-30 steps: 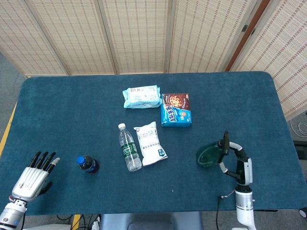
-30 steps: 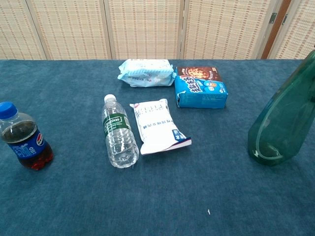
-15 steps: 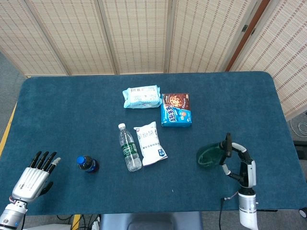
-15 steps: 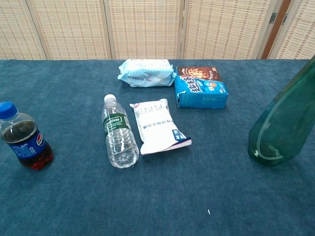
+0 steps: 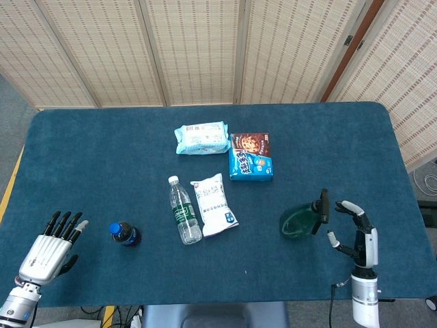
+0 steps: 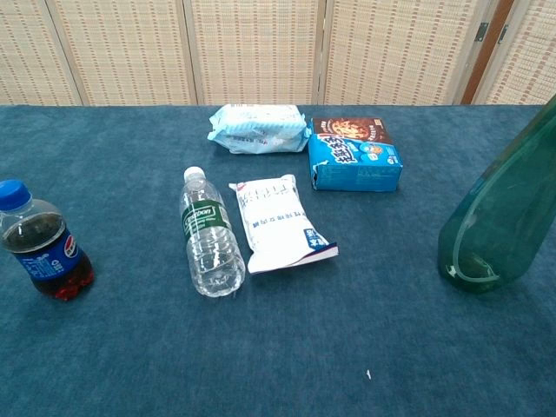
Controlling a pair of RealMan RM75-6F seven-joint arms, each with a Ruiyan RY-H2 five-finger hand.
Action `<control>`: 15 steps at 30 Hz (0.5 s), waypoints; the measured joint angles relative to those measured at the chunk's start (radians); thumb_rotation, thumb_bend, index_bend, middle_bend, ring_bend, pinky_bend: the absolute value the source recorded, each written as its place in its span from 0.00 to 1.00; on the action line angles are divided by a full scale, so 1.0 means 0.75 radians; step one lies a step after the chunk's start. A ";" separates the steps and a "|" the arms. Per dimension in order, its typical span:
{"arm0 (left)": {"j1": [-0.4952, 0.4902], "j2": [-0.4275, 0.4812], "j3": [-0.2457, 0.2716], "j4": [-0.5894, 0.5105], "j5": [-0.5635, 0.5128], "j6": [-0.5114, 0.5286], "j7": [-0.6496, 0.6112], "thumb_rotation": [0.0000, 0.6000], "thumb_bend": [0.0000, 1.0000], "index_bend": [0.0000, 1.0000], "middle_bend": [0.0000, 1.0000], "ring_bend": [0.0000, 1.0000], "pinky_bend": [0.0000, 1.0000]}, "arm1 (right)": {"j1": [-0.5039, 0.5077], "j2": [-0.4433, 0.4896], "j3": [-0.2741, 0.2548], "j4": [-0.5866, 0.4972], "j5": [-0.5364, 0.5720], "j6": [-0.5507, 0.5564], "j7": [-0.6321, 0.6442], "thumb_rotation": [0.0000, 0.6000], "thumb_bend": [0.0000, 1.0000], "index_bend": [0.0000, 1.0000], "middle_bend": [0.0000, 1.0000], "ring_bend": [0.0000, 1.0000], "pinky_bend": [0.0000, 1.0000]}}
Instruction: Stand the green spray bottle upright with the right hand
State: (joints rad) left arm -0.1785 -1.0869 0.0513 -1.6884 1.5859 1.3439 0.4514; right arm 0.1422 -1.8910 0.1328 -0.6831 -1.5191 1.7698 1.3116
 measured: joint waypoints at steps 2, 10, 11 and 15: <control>-0.001 0.002 -0.006 0.000 0.002 0.009 -0.012 1.00 0.29 0.12 0.08 0.00 0.00 | -0.010 0.037 -0.001 -0.055 -0.001 0.002 -0.044 1.00 0.16 0.29 0.32 0.28 0.33; -0.003 0.009 -0.026 0.001 0.005 0.036 -0.062 1.00 0.29 0.12 0.08 0.00 0.00 | -0.072 0.205 -0.012 -0.269 0.001 0.013 -0.202 1.00 0.16 0.29 0.30 0.28 0.33; -0.003 0.009 -0.030 0.001 0.004 0.038 -0.068 1.00 0.29 0.12 0.08 0.00 0.00 | -0.081 0.232 -0.014 -0.299 0.001 0.013 -0.221 1.00 0.16 0.29 0.30 0.28 0.33; -0.006 0.006 -0.040 -0.003 0.003 0.048 -0.081 1.00 0.29 0.12 0.08 0.00 0.00 | -0.100 0.318 -0.019 -0.397 0.003 0.000 -0.274 1.00 0.16 0.29 0.30 0.28 0.33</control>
State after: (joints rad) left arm -0.1831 -1.0822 0.0211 -1.6909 1.5884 1.3797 0.3907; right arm 0.0674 -1.6526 0.1186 -0.9808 -1.5169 1.7696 1.1062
